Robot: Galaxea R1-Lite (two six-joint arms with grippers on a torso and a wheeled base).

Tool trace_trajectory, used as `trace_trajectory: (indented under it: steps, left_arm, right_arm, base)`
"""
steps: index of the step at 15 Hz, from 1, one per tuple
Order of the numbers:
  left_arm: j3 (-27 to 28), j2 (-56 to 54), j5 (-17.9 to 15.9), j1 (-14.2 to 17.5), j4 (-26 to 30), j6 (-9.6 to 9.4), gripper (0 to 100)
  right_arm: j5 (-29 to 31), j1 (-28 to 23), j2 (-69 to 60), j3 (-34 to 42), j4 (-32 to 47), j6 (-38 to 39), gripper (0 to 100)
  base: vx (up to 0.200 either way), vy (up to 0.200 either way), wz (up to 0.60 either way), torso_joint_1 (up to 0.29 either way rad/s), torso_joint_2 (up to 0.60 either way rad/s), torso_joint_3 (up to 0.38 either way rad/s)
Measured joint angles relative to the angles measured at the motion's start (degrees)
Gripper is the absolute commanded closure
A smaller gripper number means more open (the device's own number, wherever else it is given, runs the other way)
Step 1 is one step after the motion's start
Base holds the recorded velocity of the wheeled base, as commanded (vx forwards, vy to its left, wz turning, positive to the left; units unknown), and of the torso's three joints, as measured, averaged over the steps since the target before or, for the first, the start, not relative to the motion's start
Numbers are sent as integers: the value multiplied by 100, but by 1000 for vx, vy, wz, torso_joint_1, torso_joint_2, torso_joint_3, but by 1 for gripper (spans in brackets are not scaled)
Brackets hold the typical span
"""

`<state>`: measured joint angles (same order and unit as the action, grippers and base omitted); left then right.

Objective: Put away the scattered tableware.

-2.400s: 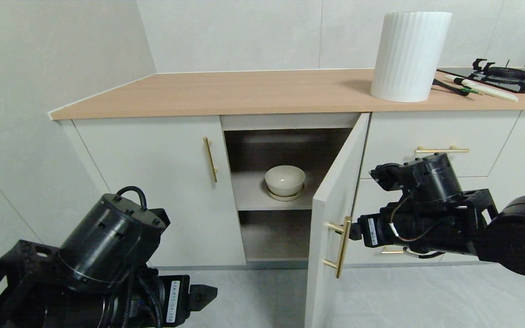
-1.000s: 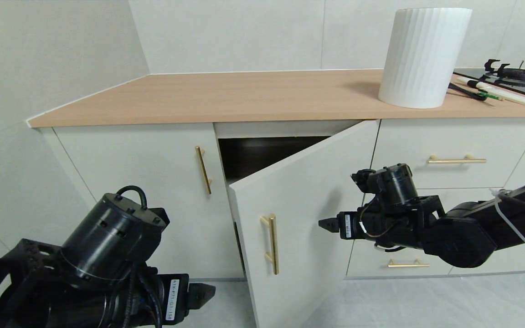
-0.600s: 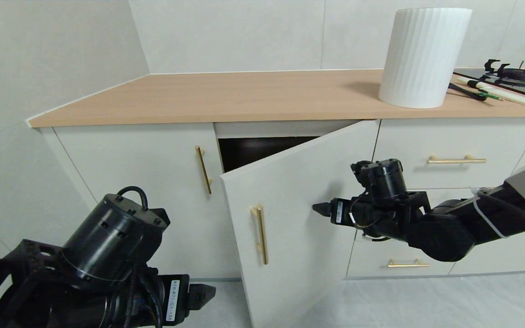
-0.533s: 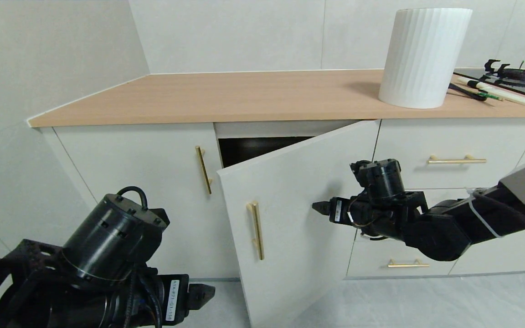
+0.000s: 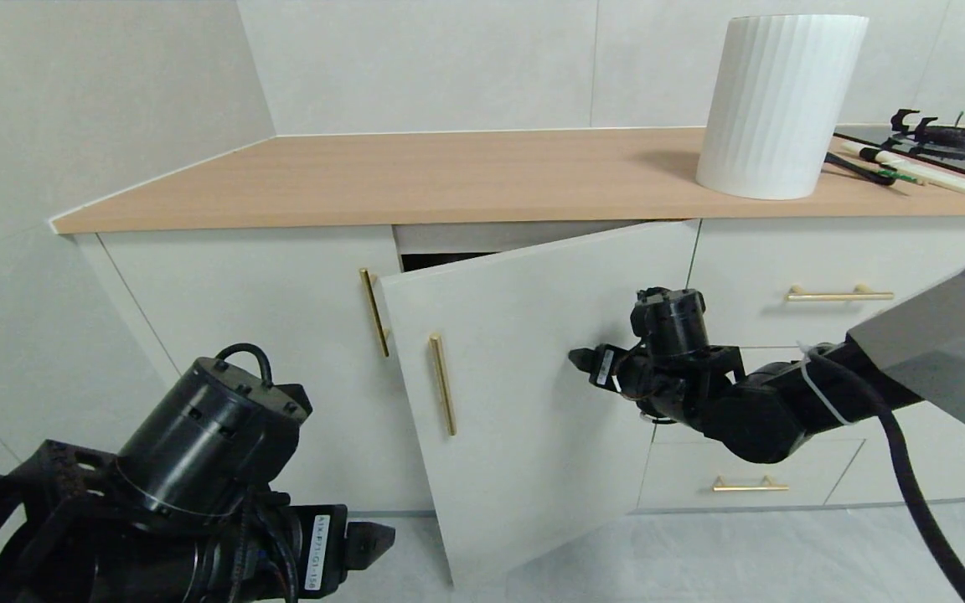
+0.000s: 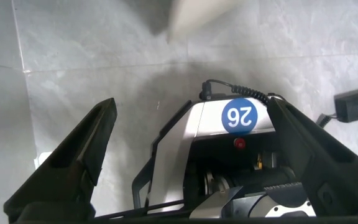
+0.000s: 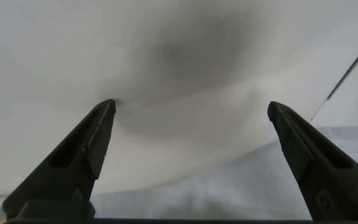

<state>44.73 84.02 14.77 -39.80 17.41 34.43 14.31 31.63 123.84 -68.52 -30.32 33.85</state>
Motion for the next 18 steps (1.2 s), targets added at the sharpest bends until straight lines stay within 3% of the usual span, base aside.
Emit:
trace_trajectory:
  steps: [18]
  left_arm:
    - [-29,2,2,0,0,0,0]
  right_arm:
    - [1647,-217,1115,-1432,-118,200,0]
  base:
    - [0,0,0,0,0,0]
